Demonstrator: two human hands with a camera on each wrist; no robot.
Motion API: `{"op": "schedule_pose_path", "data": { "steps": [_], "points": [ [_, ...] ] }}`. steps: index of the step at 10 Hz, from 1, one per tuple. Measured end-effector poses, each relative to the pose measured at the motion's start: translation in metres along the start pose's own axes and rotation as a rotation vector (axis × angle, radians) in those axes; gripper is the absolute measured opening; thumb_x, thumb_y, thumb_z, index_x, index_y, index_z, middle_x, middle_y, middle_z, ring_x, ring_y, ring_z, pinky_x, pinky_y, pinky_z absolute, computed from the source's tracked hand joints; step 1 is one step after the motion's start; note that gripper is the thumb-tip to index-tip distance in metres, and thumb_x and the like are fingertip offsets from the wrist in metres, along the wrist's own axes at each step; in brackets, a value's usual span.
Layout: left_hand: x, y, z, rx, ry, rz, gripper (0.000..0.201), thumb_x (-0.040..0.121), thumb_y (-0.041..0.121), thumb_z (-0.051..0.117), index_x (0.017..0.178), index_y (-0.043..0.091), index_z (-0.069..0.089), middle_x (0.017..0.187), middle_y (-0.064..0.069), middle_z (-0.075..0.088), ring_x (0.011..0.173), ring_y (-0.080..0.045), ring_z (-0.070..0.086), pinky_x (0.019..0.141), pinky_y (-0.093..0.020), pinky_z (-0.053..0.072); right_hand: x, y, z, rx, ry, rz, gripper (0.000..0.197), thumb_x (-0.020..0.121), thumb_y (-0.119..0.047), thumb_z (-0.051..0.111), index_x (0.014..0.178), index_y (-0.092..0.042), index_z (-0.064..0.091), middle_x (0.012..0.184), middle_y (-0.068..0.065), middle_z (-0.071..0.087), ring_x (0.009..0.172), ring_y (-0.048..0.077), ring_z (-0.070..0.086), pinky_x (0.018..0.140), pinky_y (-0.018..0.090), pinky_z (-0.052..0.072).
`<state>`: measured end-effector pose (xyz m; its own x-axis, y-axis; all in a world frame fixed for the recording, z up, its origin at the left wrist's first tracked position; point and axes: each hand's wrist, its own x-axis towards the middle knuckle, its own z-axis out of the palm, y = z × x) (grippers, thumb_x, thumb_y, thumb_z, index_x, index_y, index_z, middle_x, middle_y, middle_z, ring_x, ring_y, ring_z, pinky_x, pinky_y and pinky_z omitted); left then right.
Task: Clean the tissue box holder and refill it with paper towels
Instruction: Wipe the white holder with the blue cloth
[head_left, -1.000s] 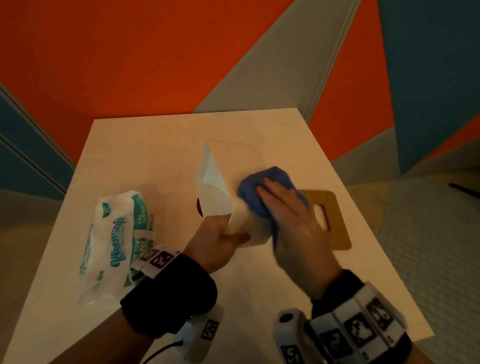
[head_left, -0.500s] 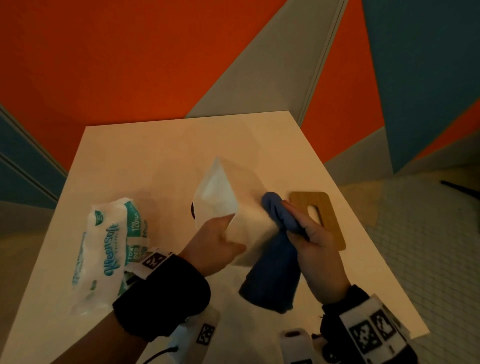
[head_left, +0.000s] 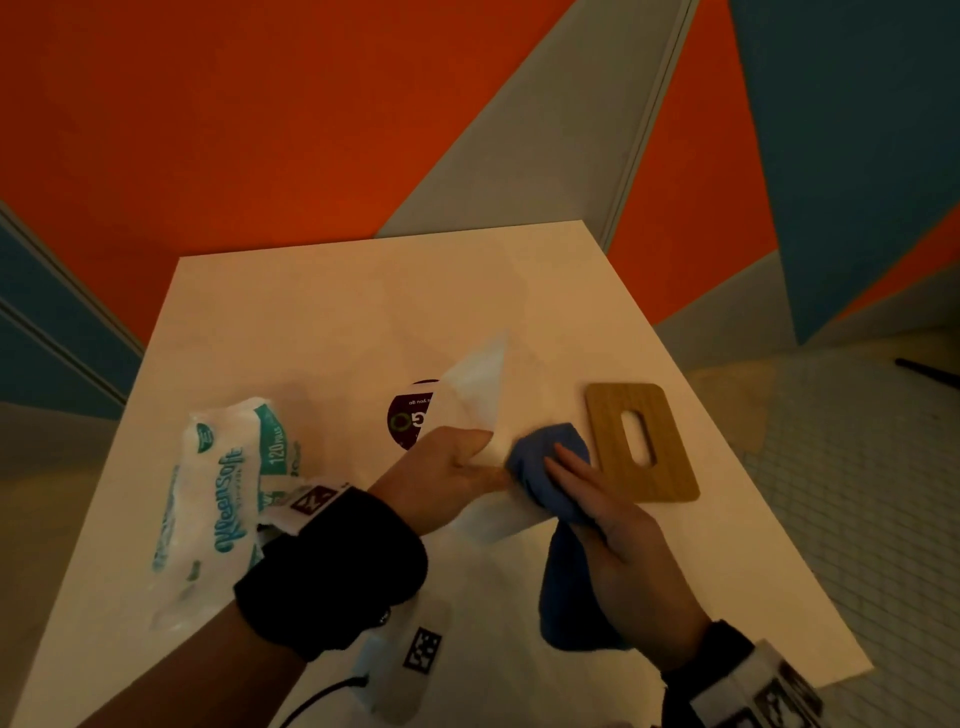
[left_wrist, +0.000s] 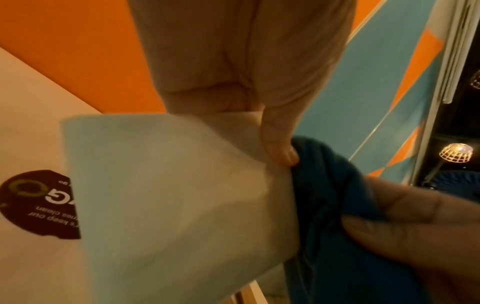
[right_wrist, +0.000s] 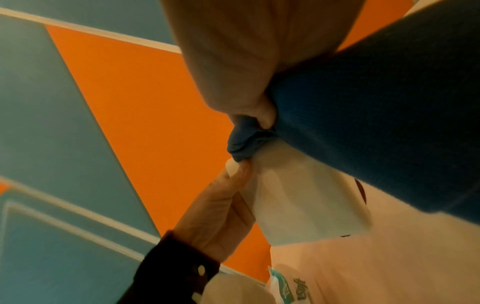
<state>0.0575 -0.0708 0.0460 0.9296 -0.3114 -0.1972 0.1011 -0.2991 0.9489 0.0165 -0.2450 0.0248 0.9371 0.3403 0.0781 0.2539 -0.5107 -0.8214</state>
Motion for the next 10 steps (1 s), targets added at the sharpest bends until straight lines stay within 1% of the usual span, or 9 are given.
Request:
{"op": "schedule_pose_path", "data": {
  "steps": [2,3,4,5,6,7,8,9,10],
  "points": [
    [-0.017,-0.016,-0.001,-0.008,0.043,0.094,0.028,0.083,0.004,0.057,0.081,0.031,0.065,0.073,0.025,0.07,0.076,0.014,0.061,0.076,-0.006,0.048,0.025,-0.01,-0.004,-0.222,-0.078,-0.412,0.063,0.08,0.006,0.036,0.139,-0.017,0.031,0.146,0.001,0.031,0.136,0.008,0.02,0.115,0.018,0.008],
    [-0.023,-0.018,-0.004,-0.024,0.106,0.141,0.02,0.074,0.017,0.065,0.077,0.036,0.063,0.069,0.033,0.068,0.071,0.015,0.06,0.068,-0.006,0.047,0.055,-0.002,-0.014,-0.087,-0.085,-0.274,0.045,0.092,-0.004,0.036,0.128,-0.03,0.029,0.14,-0.013,0.021,0.136,0.001,0.015,0.118,0.028,0.013],
    [-0.027,-0.019,-0.004,-0.077,0.177,0.162,0.021,0.075,0.014,0.064,0.078,0.035,0.063,0.065,0.034,0.068,0.068,0.016,0.06,0.064,-0.002,0.045,0.057,0.005,-0.018,-0.094,-0.024,-0.158,0.048,0.089,-0.004,0.037,0.129,-0.028,0.025,0.139,-0.009,0.021,0.142,0.019,0.019,0.12,0.039,0.015],
    [-0.03,-0.026,-0.006,-0.054,0.21,0.143,0.029,0.077,0.002,0.064,0.076,0.03,0.064,0.061,0.033,0.067,0.066,0.013,0.061,0.063,-0.003,0.046,0.025,0.0,-0.001,-0.226,-0.066,-0.254,0.053,0.085,-0.004,0.031,0.135,-0.019,0.02,0.142,-0.009,0.017,0.136,0.001,0.008,0.112,0.006,-0.001],
    [-0.032,-0.029,-0.003,-0.028,0.181,0.149,0.005,0.074,0.016,0.067,0.073,0.02,0.069,0.062,0.031,0.067,0.069,0.004,0.061,0.064,-0.009,0.048,0.025,-0.015,0.013,-0.126,-0.187,-0.262,0.045,0.096,-0.025,0.034,0.139,-0.028,0.019,0.146,-0.012,0.013,0.136,-0.001,0.005,0.111,0.004,-0.002],
    [-0.032,-0.022,0.001,-0.021,0.177,0.225,0.005,0.067,0.027,0.069,0.069,0.031,0.071,0.064,0.039,0.064,0.068,0.018,0.058,0.063,-0.002,0.043,0.062,-0.016,-0.005,-0.125,-0.146,-0.248,0.046,0.095,-0.018,0.036,0.14,-0.018,0.026,0.146,-0.006,0.016,0.138,0.003,0.01,0.112,0.011,0.003],
    [-0.033,-0.018,0.0,-0.034,0.253,0.251,0.017,0.059,0.046,0.059,0.076,0.047,0.063,0.068,0.043,0.063,0.072,0.021,0.059,0.066,-0.001,0.044,0.084,-0.014,-0.034,-0.124,-0.12,-0.021,0.047,0.096,-0.001,0.038,0.141,-0.014,0.03,0.155,0.004,0.018,0.143,0.018,0.017,0.113,0.02,0.01],
    [-0.033,-0.024,-0.003,-0.068,0.313,0.236,0.016,0.06,0.031,0.067,0.072,0.042,0.064,0.067,0.041,0.064,0.072,0.021,0.059,0.067,0.0,0.044,0.052,-0.019,-0.03,-0.172,-0.037,-0.133,0.05,0.088,0.004,0.04,0.136,-0.01,0.041,0.149,0.005,0.031,0.139,0.016,0.026,0.109,0.004,0.005],
    [-0.033,-0.027,-0.003,-0.034,0.257,0.225,0.007,0.06,0.039,0.066,0.063,0.033,0.068,0.064,0.037,0.065,0.066,0.018,0.057,0.063,-0.001,0.043,0.02,-0.02,-0.008,-0.293,-0.159,-0.28,0.063,0.078,0.006,0.033,0.137,-0.017,0.03,0.144,-0.005,0.023,0.135,-0.003,0.004,0.105,-0.002,-0.005]
  ]
}}
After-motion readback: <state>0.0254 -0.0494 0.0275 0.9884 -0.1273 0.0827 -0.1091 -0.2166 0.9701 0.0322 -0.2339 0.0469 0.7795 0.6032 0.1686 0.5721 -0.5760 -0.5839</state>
